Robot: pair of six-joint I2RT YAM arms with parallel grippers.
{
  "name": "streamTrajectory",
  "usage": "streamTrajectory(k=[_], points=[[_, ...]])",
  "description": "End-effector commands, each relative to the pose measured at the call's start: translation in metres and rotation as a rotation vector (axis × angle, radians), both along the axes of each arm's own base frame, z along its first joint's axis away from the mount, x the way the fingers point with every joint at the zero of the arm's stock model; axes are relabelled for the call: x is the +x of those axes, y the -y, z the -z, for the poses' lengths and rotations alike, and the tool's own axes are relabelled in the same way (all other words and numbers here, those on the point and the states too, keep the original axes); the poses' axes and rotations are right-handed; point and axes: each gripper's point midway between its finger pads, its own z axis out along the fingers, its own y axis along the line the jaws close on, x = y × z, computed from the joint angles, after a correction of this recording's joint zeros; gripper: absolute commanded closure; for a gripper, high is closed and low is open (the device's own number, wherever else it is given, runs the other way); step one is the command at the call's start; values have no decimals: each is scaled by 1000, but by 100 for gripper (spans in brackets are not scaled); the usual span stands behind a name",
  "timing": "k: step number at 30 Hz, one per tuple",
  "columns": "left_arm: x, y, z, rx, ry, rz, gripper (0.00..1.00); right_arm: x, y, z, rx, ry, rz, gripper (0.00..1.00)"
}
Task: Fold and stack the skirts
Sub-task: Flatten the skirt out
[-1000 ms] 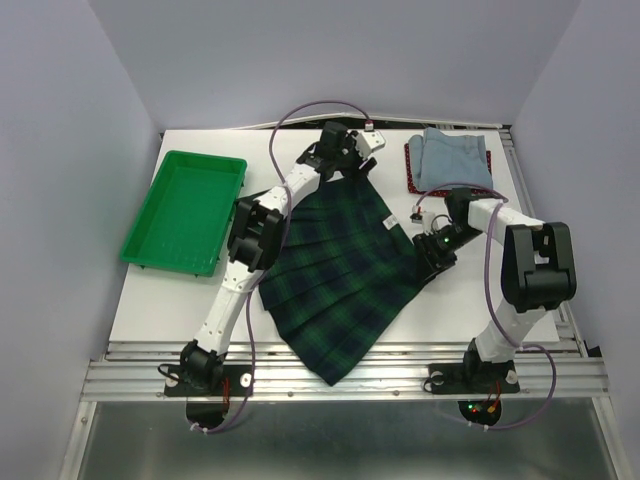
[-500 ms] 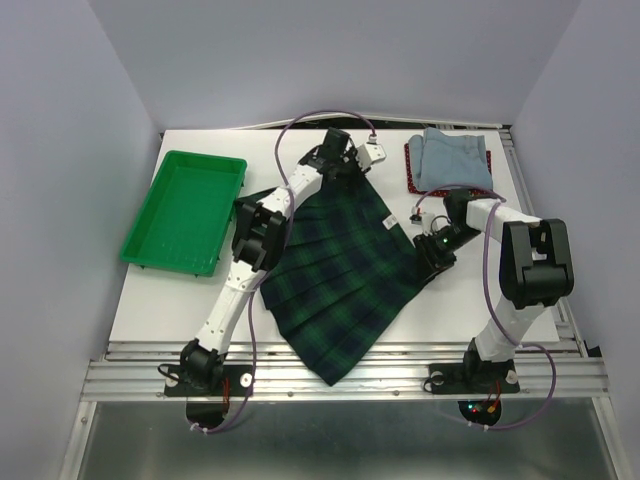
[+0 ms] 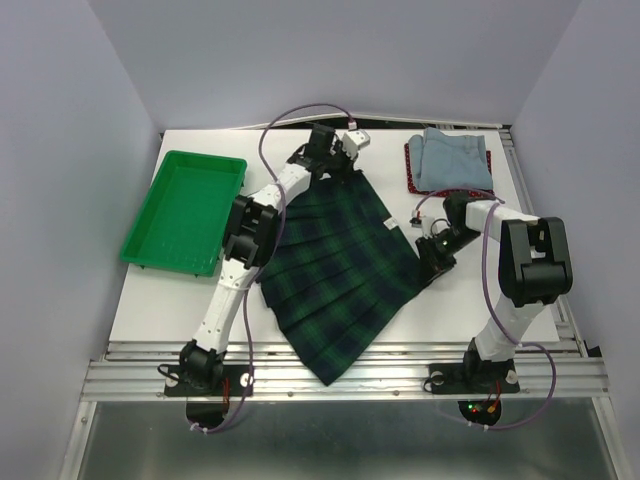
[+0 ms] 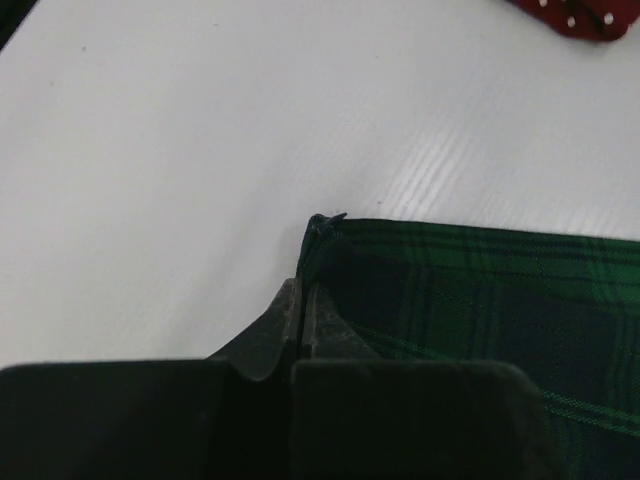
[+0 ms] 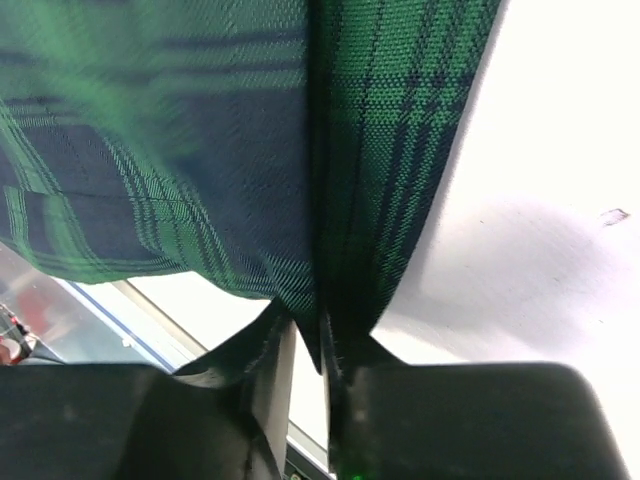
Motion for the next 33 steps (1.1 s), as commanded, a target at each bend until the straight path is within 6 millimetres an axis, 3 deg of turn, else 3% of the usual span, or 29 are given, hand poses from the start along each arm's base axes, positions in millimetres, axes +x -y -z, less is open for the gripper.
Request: streamTrajectory(k=[1, 3, 7, 12, 13, 14, 16, 17, 18, 21, 24, 25, 26, 27, 28, 29, 33], points=[[41, -37, -112, -304, 42, -205, 100, -13, 5, 10, -27, -38, -19, 86], [55, -49, -126, -397, 20, -271, 100, -13, 6, 10, -34, -42, -19, 99], [63, -53, -123, -435, 11, -289, 100, -14, 6, 12, -38, -50, -15, 99], [58, -46, -94, -390, -38, -287, 100, -14, 6, 15, -40, -70, -8, 99], [57, -42, -86, -342, -21, -263, 91, -13, 6, 16, -44, -76, -3, 99], [56, -39, -84, -327, -16, -251, 68, -12, 6, 16, -45, -83, 4, 88], [49, -32, -91, -313, -6, -220, 52, -9, 4, 15, -41, -91, 16, 80], [47, -32, -96, -306, 13, -206, 30, -2, -1, 10, -20, -86, 37, 72], [45, -30, -102, -301, 27, -201, 22, 2, -3, 6, -13, -81, 50, 70], [47, -38, -142, -265, 127, -243, 20, 14, -8, -3, -2, -70, 106, 73], [40, -61, -169, -188, 142, -331, 17, 15, -9, -7, -11, -84, 159, 77], [29, -74, -177, -118, 134, -344, 17, 13, -9, -8, -12, -88, 167, 77], [20, -80, -181, -83, 125, -343, 17, 12, -10, -11, -9, -89, 181, 58], [9, -90, -161, -9, 88, -334, 19, 15, -11, -20, -4, -54, 191, 48], [-9, -99, -181, 2, 88, -333, 20, 20, -10, -26, -9, -19, 201, 39], [-25, -105, -176, 27, 48, -316, 24, 29, -7, -33, -24, 35, 211, 27], [-92, -128, -148, 90, -76, -256, 37, 65, -4, -84, -21, 268, 253, 22]])
